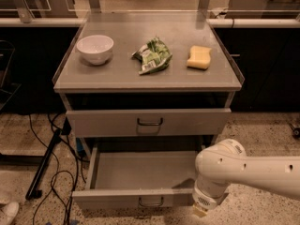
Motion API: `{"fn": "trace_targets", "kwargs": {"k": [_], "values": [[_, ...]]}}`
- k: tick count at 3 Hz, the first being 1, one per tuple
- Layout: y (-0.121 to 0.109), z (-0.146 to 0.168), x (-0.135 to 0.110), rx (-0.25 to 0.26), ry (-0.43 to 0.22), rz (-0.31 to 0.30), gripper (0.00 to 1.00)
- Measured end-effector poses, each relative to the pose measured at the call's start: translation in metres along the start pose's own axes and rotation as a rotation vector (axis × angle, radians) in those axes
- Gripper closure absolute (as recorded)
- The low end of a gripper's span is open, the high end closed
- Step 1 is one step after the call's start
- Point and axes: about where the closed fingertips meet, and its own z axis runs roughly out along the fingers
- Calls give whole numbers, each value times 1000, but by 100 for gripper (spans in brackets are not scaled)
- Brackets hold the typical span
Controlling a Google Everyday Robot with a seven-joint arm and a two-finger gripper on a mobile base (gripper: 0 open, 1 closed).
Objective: Close middle drawer
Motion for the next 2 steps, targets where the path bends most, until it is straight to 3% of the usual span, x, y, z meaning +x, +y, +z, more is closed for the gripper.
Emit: {"fn": "trace_targets", "kwargs": {"k": [2], "values": [[-20, 32, -10, 21, -7, 62, 100]]}}
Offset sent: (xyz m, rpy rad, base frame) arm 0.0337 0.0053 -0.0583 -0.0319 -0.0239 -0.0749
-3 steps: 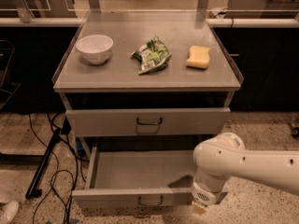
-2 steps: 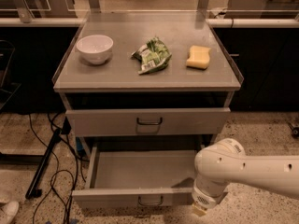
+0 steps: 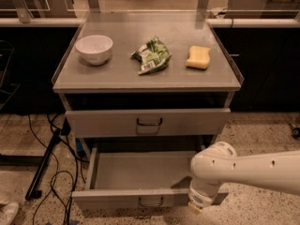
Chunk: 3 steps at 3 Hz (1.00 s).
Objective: Close middle drawer
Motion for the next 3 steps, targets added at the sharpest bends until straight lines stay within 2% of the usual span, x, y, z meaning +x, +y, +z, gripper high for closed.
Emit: {"fn": "trace_targets", "kwargs": {"k": [1, 2, 3], "values": [[-5, 34, -13, -20, 39, 15, 100], [-5, 34, -13, -20, 39, 15, 100], [-6, 47, -20, -23, 49, 33, 100]]}}
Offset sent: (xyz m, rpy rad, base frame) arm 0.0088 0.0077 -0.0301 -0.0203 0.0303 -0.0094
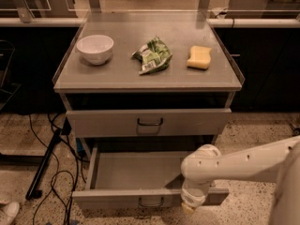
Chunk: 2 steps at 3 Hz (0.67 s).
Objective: Close middle drawer
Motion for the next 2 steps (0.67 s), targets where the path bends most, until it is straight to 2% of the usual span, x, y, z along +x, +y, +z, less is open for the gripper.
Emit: {"fn": "trace_targets", "kwargs": {"k": [1, 2], "values": [[-5, 16, -21, -10, -14, 17, 100], [-12, 22, -32, 3, -25, 32, 100]]}}
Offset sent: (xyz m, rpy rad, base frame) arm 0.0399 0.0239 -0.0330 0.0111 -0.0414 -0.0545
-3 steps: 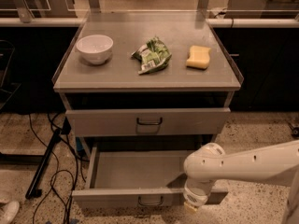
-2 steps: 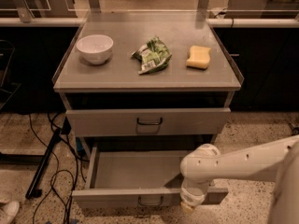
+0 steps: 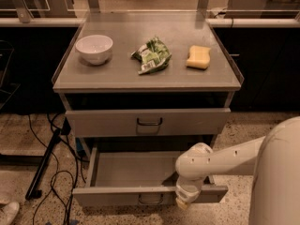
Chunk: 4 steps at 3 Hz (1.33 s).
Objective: Close middle drawer
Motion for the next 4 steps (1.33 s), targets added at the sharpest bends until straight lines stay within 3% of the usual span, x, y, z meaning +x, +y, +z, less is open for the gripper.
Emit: {"fn": "trace_targets", "kwargs": {"k": [2, 4], "values": [[-29, -3, -39, 90, -16, -15, 100], [-43, -12, -51, 80, -58, 16, 100]]}}
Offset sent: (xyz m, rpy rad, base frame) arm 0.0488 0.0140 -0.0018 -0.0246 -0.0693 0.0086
